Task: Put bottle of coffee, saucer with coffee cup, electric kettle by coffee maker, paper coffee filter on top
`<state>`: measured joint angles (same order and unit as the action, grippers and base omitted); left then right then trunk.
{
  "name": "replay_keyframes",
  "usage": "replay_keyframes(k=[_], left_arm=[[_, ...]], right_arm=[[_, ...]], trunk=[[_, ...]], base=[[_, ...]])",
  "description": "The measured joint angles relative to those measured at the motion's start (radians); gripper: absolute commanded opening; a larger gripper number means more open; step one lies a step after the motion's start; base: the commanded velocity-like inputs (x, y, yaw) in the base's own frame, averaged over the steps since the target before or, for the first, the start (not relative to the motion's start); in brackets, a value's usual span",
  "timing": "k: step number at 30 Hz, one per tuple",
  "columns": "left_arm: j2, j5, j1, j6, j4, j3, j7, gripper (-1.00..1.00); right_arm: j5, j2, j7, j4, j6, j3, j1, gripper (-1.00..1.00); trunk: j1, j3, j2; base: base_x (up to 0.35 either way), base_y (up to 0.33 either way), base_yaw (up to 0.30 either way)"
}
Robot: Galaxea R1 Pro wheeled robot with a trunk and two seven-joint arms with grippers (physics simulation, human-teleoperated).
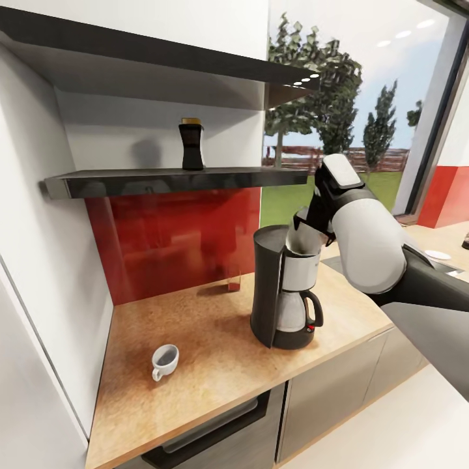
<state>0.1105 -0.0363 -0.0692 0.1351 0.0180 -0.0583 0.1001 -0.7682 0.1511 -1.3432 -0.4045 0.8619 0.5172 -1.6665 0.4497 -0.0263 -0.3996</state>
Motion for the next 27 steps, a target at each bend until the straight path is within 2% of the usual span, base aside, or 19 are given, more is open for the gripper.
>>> replay_keyframes(k=[27], left_arm=[[0.002, 0.0, 0.0, 0.0, 0.001, 0.0, 0.0, 1.0]], right_arm=[[0.0, -0.001, 0.0, 0.0, 0.0, 0.0, 0.001, 1.0]], trunk=[[0.0, 0.0, 0.0]], base=[[0.0, 0.0, 0.0]])
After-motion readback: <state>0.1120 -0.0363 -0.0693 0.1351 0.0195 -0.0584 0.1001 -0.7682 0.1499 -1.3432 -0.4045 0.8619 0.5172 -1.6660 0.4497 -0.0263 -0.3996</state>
